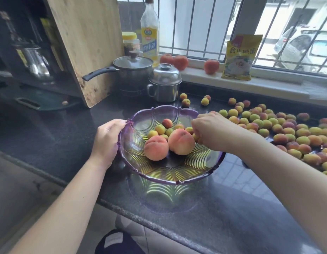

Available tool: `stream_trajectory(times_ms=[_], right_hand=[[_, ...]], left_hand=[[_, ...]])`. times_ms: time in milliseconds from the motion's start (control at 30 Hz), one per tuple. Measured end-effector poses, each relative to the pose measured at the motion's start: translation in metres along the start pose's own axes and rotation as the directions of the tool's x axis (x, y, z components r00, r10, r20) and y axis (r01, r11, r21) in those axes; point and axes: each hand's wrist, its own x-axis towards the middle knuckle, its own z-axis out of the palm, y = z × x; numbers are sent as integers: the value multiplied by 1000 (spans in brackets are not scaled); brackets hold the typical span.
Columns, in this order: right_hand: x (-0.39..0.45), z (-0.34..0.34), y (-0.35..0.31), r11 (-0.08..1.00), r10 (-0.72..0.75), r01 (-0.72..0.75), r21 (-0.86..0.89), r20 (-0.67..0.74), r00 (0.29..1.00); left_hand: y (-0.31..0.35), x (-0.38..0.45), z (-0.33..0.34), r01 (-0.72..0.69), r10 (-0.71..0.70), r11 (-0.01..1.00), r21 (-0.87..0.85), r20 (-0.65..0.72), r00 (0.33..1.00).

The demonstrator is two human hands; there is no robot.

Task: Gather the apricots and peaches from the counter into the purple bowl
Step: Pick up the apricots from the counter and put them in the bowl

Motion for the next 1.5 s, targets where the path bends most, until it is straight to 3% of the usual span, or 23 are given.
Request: stream_trajectory(times_ms=[200,267,300,367,467,567,700,900,967,1167,1300,1400,1500], right_hand=[[-8,-1,2,998,7,-6,58,-23,1000],[-24,0,13,977,77,-39,210,-175,982],[-35,1,22,943,161,-59,326,-295,942],[-62,9,42,851,388,-111,514,-470,793],[-97,41,57,759,597,-231,608,-510,619],[-114,80,55,697,684,-297,653,-482,547],[-118,95,51,622,747,-384,683,-369,553],[-114,91,31,677,688,-522,519,-196,699],[-113,89,27,683,682,-554,477,-144,717],[-113,92,29,677,692,-543,497,-179,699],[-114,91,35,682,685,-423,596,-319,655],[-117,89,41,595,725,-286,751,-348,594],[-115,80,50,443,777,-223,868,-249,578]], left_hand=[[1,0,-1,5,-5,1000,17,2,1000],[0,0,-2,6,-6,999,37,6,1000],[-1,1,-3,-2,1,999,50,9,1000],[-1,2,-3,-24,22,998,66,31,999],[5,-1,1,-43,36,996,73,104,994],[11,-9,11,-15,8,998,57,112,994],[16,-28,36,27,-27,1000,3,11,1000],[14,-54,65,77,-99,969,-233,-81,992],[15,-56,66,86,-112,960,-265,-85,990],[16,-57,63,90,-113,963,-254,-75,991],[13,-56,62,83,-104,967,-243,-76,992],[12,-56,61,85,-104,973,-216,-74,992],[13,-55,61,86,-102,974,-212,-65,993]])
